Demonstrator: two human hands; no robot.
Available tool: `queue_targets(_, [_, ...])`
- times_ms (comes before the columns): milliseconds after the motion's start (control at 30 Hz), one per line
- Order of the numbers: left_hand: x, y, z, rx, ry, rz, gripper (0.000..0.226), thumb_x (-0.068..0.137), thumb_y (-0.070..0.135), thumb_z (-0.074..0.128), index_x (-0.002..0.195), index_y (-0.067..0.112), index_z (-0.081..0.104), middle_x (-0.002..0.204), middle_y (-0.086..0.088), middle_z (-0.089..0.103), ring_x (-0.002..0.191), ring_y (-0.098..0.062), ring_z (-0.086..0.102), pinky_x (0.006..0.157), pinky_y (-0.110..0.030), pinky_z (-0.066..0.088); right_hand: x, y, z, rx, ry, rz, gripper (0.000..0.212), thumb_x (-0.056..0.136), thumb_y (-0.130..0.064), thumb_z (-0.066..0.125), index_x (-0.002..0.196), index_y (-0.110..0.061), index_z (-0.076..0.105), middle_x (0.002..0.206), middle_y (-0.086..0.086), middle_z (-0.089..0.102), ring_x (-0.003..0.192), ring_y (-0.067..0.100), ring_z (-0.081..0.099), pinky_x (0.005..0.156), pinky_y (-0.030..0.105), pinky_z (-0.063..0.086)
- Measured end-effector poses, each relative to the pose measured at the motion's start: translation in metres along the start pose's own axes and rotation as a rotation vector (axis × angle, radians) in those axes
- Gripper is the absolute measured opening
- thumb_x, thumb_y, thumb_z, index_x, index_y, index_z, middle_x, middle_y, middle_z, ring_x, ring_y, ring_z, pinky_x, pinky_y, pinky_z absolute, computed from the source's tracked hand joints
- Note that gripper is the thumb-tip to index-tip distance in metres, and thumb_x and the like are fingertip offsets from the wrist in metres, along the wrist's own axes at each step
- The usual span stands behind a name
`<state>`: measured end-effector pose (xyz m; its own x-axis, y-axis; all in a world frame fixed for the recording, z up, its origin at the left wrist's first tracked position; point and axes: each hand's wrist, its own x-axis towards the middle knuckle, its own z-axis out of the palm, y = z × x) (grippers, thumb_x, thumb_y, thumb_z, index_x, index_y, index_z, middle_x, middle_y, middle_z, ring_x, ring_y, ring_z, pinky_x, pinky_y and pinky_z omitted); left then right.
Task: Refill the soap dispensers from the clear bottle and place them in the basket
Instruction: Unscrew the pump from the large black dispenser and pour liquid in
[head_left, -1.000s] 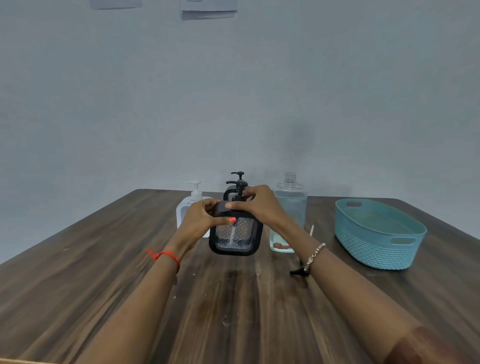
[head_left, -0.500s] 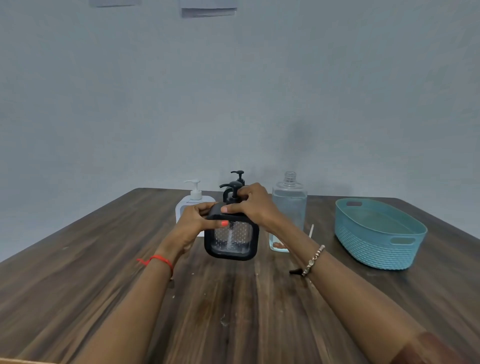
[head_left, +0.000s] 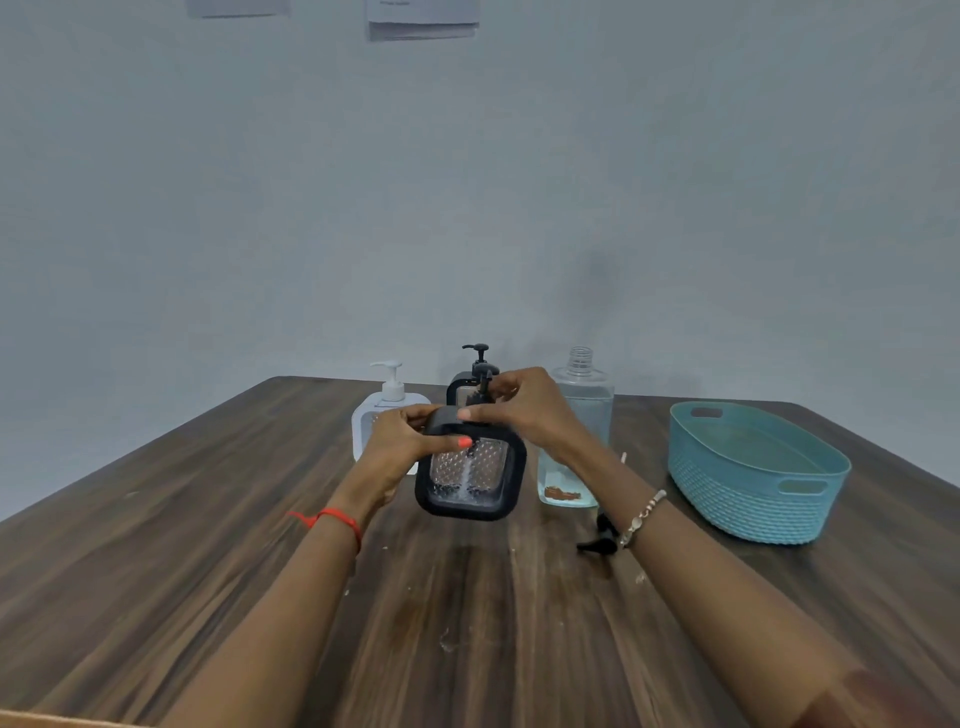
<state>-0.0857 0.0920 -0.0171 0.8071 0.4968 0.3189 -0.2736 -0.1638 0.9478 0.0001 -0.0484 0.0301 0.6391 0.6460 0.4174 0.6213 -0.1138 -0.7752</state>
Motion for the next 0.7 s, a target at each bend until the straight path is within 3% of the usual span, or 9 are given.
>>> queue_targets(100, [-0.003,0.000,0.007,0.039,0.001,0.034,0.041,0.059,-0.006,0.080,0.093,0.010,0.066,0.084,0.000,0.070,0.066,0.001,0.067,0.062,-0.010,0.051,0.002,0.003,0.013,-0.153,0.159,-0.028,0.041,0.064,-0.029,0.082,0.068,0.007,0.063,0.060,0.012,0.059,0.055,0.015,0.051,0.052,0.025,0.039])
queue_targets(200, [-0.004,-0.002,0.008,0.030,-0.006,0.034,0.039,0.060,-0.007,0.079,0.092,0.010,0.066,0.085,-0.001,0.070,0.068,0.000,0.067,0.063,-0.010,0.052,0.005,0.001,0.014,-0.163,0.165,-0.007,0.031,0.068,-0.023,0.080,0.058,-0.010,0.053,0.060,-0.003,0.053,0.056,0.009,0.049,0.049,0.017,0.033])
queue_targets(267, [-0.005,-0.003,0.006,0.004,-0.019,0.017,0.039,0.062,-0.009,0.077,0.096,0.006,0.066,0.084,-0.002,0.070,0.069,-0.002,0.068,0.063,-0.012,0.052,0.005,-0.002,0.009,-0.141,0.096,-0.014,0.029,0.069,-0.019,0.079,0.056,-0.012,0.054,0.059,-0.006,0.053,0.055,0.004,0.049,0.053,0.018,0.038])
queue_targets(333, [-0.006,-0.003,0.000,-0.044,-0.057,-0.027,0.040,0.066,-0.010,0.073,0.103,0.004,0.065,0.083,-0.002,0.073,0.073,-0.008,0.069,0.062,-0.016,0.054,0.005,-0.002,0.003,-0.009,-0.013,-0.039,0.015,0.068,-0.011,0.079,0.069,-0.005,0.067,0.071,0.003,0.067,0.065,0.010,0.061,0.068,0.026,0.052])
queue_targets(400, [-0.006,-0.004,-0.007,-0.092,-0.103,-0.060,0.038,0.070,-0.014,0.066,0.101,0.008,0.066,0.078,0.002,0.075,0.073,-0.009,0.069,0.062,-0.017,0.054,0.006,0.000,-0.005,0.135,-0.151,-0.060,0.025,0.070,0.001,0.075,0.094,0.003,0.068,0.094,0.014,0.071,0.082,0.016,0.067,0.085,0.028,0.054])
queue_targets(533, [-0.006,-0.004,-0.009,-0.119,-0.117,-0.063,0.037,0.070,-0.015,0.064,0.093,0.014,0.066,0.075,0.005,0.075,0.071,-0.007,0.070,0.061,-0.016,0.054,0.011,0.003,-0.016,0.459,-0.391,-0.002,0.045,0.076,0.020,0.057,0.119,0.009,0.054,0.105,0.009,0.069,0.096,0.020,0.067,0.088,0.028,0.054])
queue_targets(600, [-0.005,-0.004,-0.007,-0.118,-0.075,-0.063,0.034,0.069,-0.013,0.067,0.091,0.013,0.066,0.072,0.006,0.074,0.067,-0.006,0.069,0.059,-0.016,0.054,0.012,0.004,-0.015,0.536,-0.319,0.039,0.048,0.075,0.019,0.059,0.120,0.005,0.054,0.102,0.010,0.070,0.097,0.024,0.066,0.088,0.030,0.054])
queue_targets(700, [-0.001,-0.005,-0.007,-0.121,-0.003,-0.054,0.036,0.066,-0.009,0.072,0.097,0.009,0.065,0.074,0.004,0.074,0.069,-0.009,0.068,0.060,-0.019,0.055,0.007,0.004,-0.007,0.347,-0.057,0.068,0.048,0.068,-0.002,0.077,0.112,-0.002,0.059,0.096,0.009,0.066,0.094,0.021,0.063,0.085,0.026,0.052])
